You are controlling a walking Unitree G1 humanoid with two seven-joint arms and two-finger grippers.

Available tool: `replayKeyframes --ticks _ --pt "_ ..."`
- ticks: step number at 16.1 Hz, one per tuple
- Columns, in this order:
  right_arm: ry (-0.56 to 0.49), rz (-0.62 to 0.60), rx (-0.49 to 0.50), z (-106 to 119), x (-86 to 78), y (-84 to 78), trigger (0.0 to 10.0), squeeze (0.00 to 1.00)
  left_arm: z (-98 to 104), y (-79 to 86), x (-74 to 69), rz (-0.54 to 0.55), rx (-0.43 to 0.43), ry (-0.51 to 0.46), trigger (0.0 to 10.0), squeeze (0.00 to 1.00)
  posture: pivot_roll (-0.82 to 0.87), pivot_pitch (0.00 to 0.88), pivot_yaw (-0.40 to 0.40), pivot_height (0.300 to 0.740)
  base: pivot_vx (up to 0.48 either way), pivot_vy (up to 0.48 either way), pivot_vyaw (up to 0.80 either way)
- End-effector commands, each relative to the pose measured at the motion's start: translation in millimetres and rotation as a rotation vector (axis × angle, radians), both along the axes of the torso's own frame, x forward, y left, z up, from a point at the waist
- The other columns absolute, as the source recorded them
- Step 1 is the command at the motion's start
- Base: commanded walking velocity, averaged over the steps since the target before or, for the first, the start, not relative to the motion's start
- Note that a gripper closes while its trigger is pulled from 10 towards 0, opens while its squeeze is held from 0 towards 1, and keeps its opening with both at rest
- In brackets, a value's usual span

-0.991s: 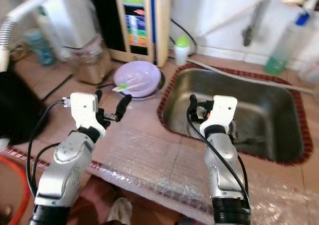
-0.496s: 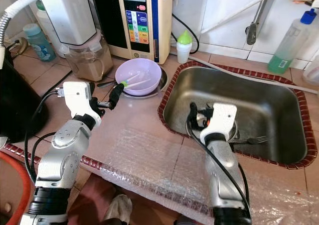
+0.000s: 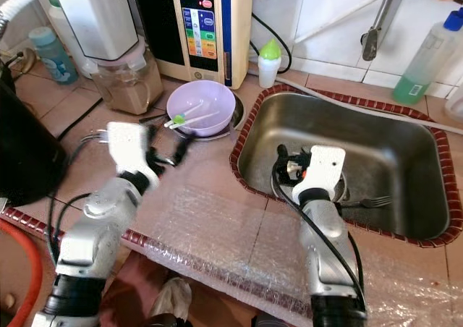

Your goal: Kitchen organization

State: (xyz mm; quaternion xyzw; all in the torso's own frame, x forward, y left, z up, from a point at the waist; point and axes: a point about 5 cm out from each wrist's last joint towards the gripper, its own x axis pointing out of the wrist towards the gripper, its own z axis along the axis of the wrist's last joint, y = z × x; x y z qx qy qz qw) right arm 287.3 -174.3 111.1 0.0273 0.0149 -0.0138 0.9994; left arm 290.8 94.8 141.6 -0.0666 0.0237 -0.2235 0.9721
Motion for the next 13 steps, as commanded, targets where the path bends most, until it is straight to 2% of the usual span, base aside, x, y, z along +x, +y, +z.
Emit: replayKeyframes --ticks 1,3,6,7,11,13 --pt "-0.009 0.033 -0.001 2 4.3 7.1 10.0 0.00 -8 -5.8 -7.2 -0.058 0.034 0.030 10.0 0.00 -0.10 0.065 0.051 0.740 0.000 0.000 0.00" --pt "-0.007 0.052 0.005 3 5.0 9.4 10.0 0.00 -14 -3.4 -6.0 -0.019 0.049 0.037 10.0 0.00 -0.09 0.063 0.041 0.740 0.000 0.000 0.00" --pt "0.041 0.162 0.011 -6 -8.0 14.9 10.0 0.00 -16 2.8 2.0 0.022 0.068 0.028 10.0 0.00 -0.10 0.085 0.025 0.740 0.000 0.000 0.00" --pt "0.051 0.193 -0.005 -9 -13.9 15.9 10.0 0.00 -15 3.9 7.3 0.031 0.073 0.013 10.0 0.00 -0.10 0.094 0.025 0.740 0.000 0.000 0.00" --pt "0.048 0.196 -0.026 -9 -23.6 14.9 10.0 0.00 1 2.9 25.7 0.039 0.057 -0.060 10.0 0.00 -0.16 0.108 0.055 0.740 0.000 0.000 0.00" --pt "0.050 0.201 -0.036 -9 -27.4 14.5 10.0 0.00 9 1.4 30.4 0.025 0.059 -0.095 10.0 0.00 -0.16 0.105 0.061 0.740 0.000 0.000 0.00"
